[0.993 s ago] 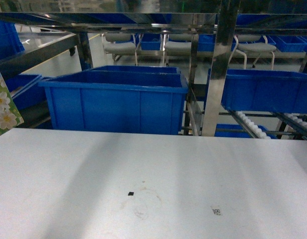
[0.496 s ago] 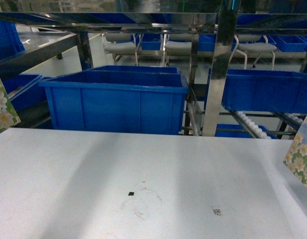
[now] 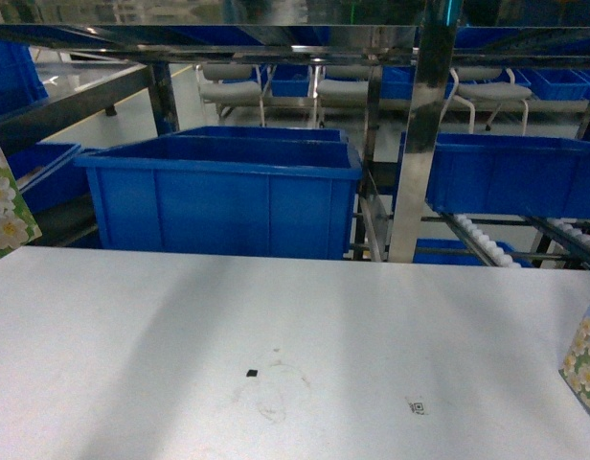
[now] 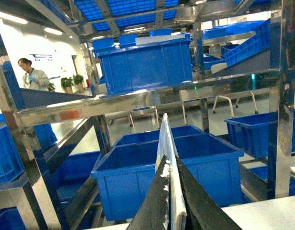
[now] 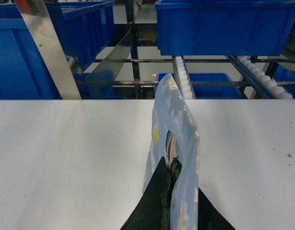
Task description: Move flower gift bag to table near conveyor
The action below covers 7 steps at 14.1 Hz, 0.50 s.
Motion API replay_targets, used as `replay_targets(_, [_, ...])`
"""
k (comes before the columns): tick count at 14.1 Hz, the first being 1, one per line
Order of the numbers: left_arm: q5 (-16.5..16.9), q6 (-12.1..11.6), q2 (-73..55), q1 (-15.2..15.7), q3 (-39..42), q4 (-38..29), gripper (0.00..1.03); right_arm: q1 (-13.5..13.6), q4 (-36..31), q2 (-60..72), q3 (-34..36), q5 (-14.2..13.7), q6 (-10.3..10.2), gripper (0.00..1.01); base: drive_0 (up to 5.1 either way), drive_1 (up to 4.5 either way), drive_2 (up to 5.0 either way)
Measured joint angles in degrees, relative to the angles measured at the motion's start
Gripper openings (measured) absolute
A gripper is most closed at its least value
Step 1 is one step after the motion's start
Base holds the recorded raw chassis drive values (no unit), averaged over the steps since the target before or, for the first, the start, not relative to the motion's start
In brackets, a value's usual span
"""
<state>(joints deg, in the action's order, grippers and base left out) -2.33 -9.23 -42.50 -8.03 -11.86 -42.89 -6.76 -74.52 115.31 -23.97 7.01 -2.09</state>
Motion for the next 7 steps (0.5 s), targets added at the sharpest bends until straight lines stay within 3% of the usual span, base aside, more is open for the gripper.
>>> replay_targets(4, [0.0, -0.02, 0.0, 0.0, 0.0, 0.0, 0.02, -0.02, -0.57, -0.46, 2.43, -0.13, 0.22, 0.02, 0.0, 0.0, 0.0])
replay_targets(7, [0.0, -0.02, 0.02, 0.0, 0.0, -0.02, 0.02, -0.44, 1.16, -4.87, 6.38, -1.84, 0.44, 0.39, 0.0, 0.0, 0.0])
